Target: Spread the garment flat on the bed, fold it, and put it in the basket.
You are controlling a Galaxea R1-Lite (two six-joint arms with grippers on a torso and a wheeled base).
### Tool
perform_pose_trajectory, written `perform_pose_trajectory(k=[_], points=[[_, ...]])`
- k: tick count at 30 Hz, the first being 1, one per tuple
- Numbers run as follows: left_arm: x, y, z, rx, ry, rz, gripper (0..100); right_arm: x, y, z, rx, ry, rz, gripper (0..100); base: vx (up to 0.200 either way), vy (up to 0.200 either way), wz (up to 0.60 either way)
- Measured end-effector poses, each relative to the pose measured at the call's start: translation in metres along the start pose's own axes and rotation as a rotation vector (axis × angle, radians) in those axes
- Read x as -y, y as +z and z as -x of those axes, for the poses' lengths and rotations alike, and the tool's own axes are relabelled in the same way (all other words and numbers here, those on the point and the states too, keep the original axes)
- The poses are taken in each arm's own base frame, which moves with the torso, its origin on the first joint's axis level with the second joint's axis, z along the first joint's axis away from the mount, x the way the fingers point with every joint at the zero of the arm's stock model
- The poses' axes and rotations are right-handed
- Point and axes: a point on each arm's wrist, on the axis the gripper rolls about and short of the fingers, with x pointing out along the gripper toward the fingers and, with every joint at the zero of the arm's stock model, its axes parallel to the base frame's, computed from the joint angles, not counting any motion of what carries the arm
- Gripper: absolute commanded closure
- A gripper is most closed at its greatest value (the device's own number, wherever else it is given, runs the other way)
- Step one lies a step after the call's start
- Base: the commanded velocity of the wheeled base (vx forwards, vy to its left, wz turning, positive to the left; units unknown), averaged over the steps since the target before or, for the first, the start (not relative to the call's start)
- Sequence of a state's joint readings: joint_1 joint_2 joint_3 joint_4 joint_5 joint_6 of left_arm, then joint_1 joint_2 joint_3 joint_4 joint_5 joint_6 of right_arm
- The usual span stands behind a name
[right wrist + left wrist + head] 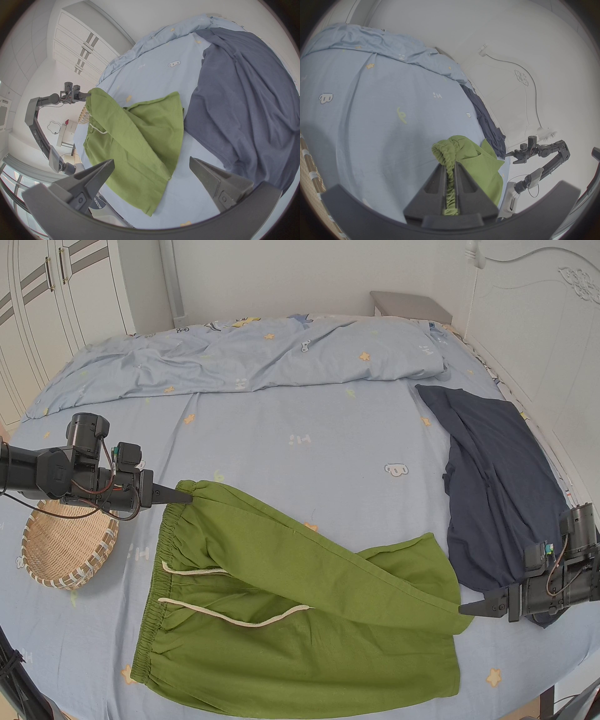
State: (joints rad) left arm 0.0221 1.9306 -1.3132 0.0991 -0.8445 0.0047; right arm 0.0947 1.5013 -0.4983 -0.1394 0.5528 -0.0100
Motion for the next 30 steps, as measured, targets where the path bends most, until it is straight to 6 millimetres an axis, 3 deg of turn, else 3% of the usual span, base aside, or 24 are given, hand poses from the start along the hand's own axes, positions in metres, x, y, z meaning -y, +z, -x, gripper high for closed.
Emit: perform_pose_trajectory(k=[7,21,22,30], points=[[-0.005,0.0,-0.003,0.009,0.005,0.015,100,0.006,-0.015,-0.023,-0.039,0.022,0.007,0,0.0,0.0,0.0],[-0.008,-0.002,-0.004,0.004,0.006,0.021,100,0.007,-0.02,-0.038,-0.037,0.049,0.027,0,0.0,0.0,0.0],[-0.008,-0.002,-0.004,0.004,0.006,0.022,100,0.007,-0.02,-0.039,-0.038,0.049,0.026,100,0.0,0.0,0.0],[-0.01,-0.003,-0.006,0.0,0.006,0.026,100,0.009,-0.02,-0.042,-0.05,0.05,0.02,100,0.0,0.0,0.0]])
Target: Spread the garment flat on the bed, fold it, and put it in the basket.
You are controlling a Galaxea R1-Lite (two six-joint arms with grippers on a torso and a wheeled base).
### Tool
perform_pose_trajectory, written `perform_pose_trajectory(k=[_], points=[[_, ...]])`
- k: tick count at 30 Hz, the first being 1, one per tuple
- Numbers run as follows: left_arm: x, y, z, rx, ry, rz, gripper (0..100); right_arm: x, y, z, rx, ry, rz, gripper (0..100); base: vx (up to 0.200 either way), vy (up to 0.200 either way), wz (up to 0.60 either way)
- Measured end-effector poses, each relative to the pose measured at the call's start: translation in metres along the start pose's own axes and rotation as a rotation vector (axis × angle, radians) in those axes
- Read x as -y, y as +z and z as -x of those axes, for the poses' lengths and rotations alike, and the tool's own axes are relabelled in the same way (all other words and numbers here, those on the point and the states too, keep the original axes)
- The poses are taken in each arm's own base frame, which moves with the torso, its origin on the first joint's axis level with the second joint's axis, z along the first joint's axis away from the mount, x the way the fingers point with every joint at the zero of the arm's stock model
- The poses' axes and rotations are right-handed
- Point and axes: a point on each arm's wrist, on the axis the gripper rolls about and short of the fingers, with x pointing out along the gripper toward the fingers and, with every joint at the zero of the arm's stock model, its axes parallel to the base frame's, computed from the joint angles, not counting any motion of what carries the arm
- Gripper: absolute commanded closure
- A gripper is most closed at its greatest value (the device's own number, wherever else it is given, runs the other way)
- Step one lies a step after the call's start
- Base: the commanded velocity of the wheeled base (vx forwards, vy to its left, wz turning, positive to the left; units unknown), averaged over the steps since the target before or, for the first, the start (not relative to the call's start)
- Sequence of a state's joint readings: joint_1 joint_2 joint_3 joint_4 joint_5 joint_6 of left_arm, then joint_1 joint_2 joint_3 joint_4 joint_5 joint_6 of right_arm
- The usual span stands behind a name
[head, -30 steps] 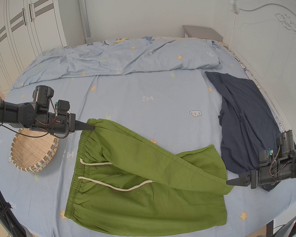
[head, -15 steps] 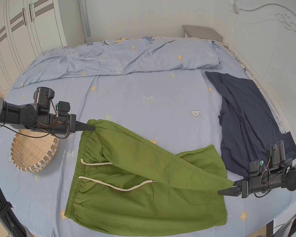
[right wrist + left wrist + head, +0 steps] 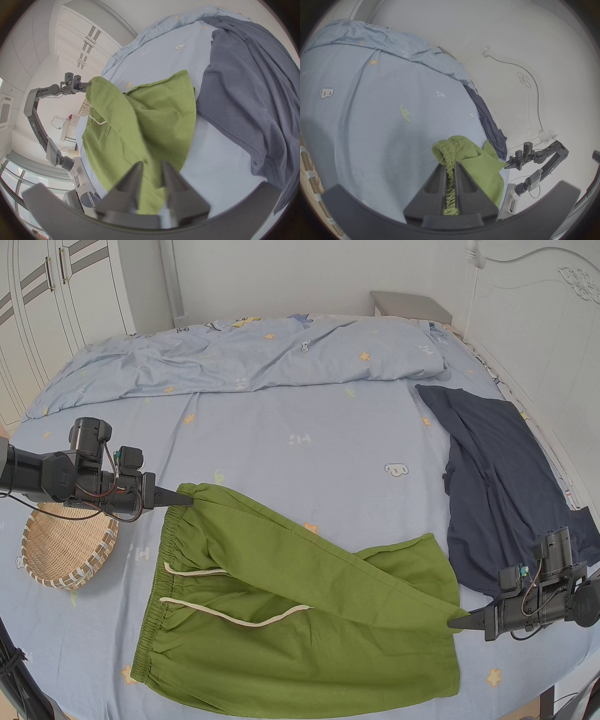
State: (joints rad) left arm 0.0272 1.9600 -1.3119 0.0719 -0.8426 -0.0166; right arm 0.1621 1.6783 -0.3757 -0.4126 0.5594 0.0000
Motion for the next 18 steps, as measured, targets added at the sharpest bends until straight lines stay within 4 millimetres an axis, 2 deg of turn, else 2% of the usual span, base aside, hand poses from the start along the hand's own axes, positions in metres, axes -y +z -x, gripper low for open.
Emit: perform_pose_trajectory(k=[11,18], points=[[-0.003,-0.003,-0.001,-0.006,0.002,0.01,100,0.003,0.006,-0.001,0.034,-0.01,0.009,100,0.0,0.0,0.0],[-0.006,-0.006,0.005,-0.001,0.016,0.023,100,-0.007,0.035,0.013,0.117,-0.009,0.011,100,0.0,0.0,0.0]])
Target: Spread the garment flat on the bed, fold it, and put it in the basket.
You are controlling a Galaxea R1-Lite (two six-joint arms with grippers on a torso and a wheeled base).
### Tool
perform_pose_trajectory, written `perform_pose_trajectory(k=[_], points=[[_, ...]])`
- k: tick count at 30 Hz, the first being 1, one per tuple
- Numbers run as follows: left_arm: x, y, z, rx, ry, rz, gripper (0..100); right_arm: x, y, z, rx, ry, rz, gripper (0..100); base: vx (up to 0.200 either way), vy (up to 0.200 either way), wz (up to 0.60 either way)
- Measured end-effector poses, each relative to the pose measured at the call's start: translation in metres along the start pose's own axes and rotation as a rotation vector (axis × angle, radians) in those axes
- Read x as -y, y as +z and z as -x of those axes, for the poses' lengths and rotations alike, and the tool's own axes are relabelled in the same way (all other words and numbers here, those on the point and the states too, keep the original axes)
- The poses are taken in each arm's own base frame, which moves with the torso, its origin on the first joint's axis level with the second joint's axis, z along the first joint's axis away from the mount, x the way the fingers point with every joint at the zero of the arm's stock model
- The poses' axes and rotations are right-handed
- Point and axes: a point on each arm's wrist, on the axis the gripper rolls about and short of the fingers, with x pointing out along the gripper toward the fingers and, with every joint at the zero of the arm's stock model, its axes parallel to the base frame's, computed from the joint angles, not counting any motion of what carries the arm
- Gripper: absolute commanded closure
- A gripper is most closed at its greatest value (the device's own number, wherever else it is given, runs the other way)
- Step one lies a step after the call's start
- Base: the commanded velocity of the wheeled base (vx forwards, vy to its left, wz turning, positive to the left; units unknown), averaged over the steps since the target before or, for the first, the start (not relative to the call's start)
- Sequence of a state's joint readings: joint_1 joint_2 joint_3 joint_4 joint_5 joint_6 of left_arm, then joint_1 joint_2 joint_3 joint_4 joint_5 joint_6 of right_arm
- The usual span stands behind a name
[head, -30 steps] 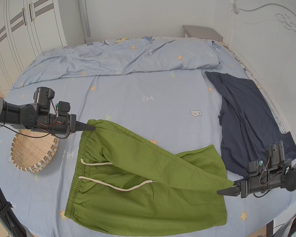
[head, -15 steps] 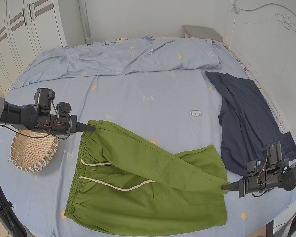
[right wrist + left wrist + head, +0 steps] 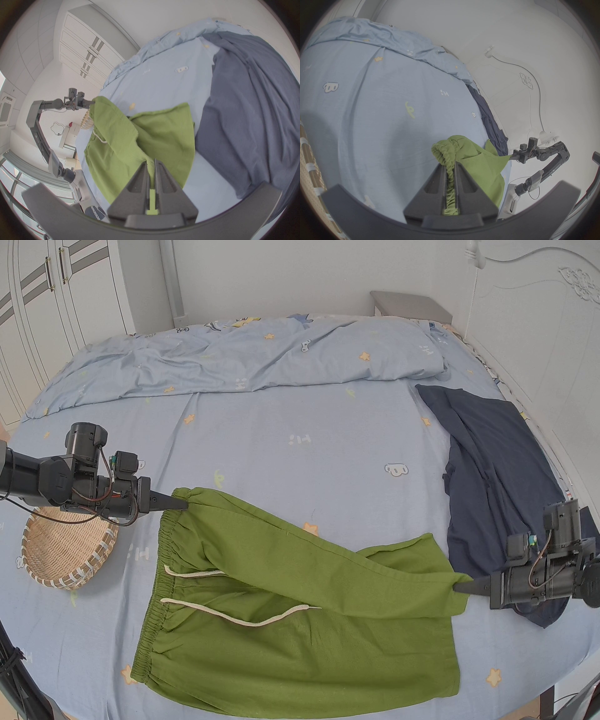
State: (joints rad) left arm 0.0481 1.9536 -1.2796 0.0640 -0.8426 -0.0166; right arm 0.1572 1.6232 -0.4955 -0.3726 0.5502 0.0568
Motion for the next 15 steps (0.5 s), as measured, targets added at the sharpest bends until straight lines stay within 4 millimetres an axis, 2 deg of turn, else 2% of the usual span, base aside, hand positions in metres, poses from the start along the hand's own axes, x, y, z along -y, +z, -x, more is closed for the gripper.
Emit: perform_pose_trajectory(k=[11,15], points=[[-0.003,0.002,0.023,0.045,0.04,0.005,100,-0.021,0.069,0.029,0.112,-0.017,0.045,100,0.0,0.0,0.0],[-0.003,0.003,0.032,0.063,0.054,0.003,100,-0.024,0.092,0.032,0.169,-0.036,0.075,100,0.0,0.0,0.0]])
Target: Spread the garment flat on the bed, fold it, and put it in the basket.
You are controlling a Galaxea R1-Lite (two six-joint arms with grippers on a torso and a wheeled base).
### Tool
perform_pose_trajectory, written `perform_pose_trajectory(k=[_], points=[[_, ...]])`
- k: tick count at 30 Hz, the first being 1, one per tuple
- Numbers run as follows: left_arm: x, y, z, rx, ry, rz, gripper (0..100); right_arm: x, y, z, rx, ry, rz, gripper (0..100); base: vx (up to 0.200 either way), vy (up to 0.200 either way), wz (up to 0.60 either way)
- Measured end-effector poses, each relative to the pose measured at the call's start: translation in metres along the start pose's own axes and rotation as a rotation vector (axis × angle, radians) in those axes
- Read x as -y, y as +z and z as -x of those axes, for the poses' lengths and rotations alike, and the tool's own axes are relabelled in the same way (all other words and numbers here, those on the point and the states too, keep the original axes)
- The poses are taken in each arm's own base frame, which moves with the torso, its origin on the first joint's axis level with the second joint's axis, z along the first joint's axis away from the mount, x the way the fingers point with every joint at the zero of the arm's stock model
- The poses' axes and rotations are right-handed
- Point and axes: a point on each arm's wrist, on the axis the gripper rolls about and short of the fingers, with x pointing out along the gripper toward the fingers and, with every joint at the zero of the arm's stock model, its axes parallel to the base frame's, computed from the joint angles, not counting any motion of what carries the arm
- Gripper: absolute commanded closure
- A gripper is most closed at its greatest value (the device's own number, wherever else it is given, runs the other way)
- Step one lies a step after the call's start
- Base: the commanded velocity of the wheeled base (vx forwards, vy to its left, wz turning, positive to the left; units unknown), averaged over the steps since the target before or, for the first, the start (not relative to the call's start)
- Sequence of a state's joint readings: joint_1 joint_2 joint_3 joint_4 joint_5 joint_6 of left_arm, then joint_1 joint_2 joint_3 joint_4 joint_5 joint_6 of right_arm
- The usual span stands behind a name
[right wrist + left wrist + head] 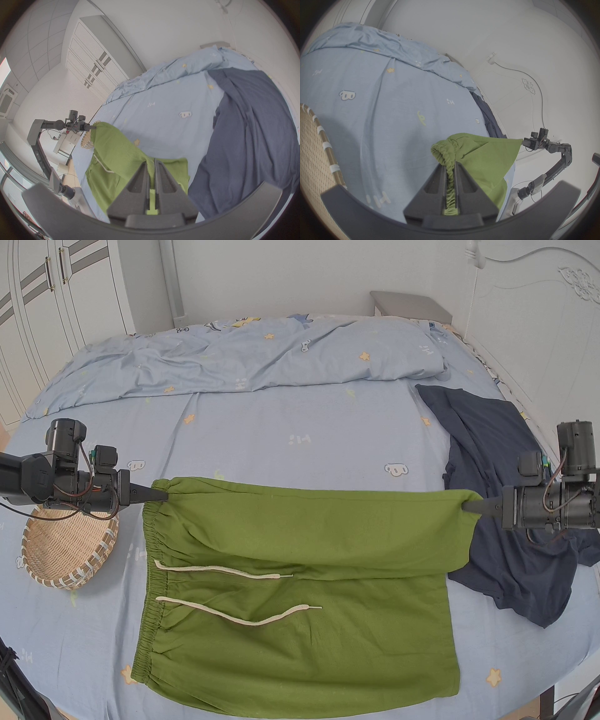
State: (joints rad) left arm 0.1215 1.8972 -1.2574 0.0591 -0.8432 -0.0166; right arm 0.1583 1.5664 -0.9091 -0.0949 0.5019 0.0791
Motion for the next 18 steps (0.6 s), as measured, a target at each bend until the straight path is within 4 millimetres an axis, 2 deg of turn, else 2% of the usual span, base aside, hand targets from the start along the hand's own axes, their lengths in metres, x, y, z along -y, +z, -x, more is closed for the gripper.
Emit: perform_pose_trajectory(k=[6,18], points=[[-0.003,0.003,0.007,0.027,0.015,-0.011,100,0.004,0.027,-0.014,0.047,-0.02,0.028,100,0.0,0.0,0.0],[-0.014,0.012,0.015,0.098,0.047,-0.048,100,0.024,0.074,-0.061,0.121,-0.064,0.056,100,0.0,0.0,0.0]])
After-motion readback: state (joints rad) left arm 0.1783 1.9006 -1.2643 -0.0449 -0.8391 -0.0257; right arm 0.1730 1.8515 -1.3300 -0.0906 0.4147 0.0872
